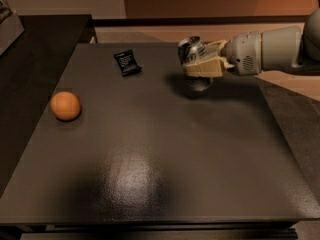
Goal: Place 7up can upright
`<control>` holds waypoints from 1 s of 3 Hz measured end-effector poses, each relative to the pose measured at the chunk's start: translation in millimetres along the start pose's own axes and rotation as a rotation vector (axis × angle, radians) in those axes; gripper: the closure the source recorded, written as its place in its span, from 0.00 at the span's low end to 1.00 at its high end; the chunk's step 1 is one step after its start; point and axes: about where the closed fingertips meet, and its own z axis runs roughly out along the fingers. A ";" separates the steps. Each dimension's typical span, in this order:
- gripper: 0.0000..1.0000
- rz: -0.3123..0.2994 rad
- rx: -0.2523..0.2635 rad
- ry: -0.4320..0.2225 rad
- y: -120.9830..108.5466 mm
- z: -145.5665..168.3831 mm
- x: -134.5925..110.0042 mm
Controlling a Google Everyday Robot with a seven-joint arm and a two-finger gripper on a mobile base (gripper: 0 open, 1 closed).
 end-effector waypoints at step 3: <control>1.00 -0.073 -0.058 -0.230 6.6 -6.2 19.8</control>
Offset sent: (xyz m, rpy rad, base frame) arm -0.0139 -0.0182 -0.0160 0.2230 -0.1598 0.0836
